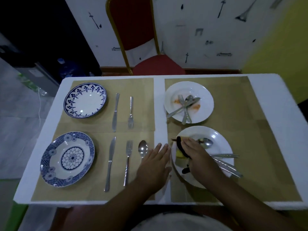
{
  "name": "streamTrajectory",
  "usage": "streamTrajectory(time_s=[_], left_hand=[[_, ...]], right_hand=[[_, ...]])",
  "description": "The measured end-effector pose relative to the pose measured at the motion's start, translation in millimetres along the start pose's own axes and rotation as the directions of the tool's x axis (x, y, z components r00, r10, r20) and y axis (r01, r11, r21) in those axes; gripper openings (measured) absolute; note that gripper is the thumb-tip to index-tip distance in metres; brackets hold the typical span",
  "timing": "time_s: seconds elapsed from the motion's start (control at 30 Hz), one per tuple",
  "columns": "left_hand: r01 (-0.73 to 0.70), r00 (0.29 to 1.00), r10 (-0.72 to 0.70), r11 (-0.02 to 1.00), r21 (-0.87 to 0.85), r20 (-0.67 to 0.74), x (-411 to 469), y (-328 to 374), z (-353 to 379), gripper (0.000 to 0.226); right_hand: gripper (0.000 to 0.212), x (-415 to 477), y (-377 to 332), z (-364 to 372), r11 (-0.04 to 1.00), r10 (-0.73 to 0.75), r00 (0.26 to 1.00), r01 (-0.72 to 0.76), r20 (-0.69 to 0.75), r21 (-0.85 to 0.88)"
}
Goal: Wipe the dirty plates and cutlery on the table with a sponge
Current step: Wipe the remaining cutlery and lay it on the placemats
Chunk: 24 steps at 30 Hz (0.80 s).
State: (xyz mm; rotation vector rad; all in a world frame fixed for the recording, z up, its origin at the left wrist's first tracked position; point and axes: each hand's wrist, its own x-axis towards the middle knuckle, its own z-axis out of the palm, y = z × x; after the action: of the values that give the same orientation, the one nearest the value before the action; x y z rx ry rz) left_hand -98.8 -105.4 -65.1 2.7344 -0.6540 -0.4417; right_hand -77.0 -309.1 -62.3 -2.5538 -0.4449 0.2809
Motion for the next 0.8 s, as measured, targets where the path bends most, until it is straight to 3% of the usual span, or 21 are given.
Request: streamTrajectory(time_s=[0.07,0.2,0.33,0.4,0.6,0.8], left_hand=[[0.006,1.0,-0.006,1.0,-0.012,-0.002,10,15,10,0.064],[-0.026,0.999,0.028,0.998,0.059,-0.035,32,36,22,0.052],[-0.011,0.988,0.024,0.996,0.084,-0.155,63,52,19,0.03],[0.035,0.984,-0.012,0.991,0.127,-0.178,81,55,13,0.029],[0.101,0.987,-0.068,0.969,0.228,-0.147,125,54,2,0.021],[0.11,0.993,-0.098,0.974,0.2,-0.069,132,49,2,0.023]], right_hand=[[0.106,-17,21,-4,0.999,0.038,0.999,-0.038,0.027,0.02],[0.076,-48,52,-11,0.993,0.087,0.994,-0.081,-0.067,0.081],[0.098,-67,72,-17,0.998,0.061,0.998,-0.061,-0.013,0.033],[0.093,-72,77,-19,0.996,0.082,0.996,-0.08,-0.045,0.035],[0.065,-77,83,-19,0.985,0.158,0.981,-0.148,-0.113,0.091],[0.067,-75,80,-19,0.972,0.227,0.958,-0.213,-0.173,0.097]])
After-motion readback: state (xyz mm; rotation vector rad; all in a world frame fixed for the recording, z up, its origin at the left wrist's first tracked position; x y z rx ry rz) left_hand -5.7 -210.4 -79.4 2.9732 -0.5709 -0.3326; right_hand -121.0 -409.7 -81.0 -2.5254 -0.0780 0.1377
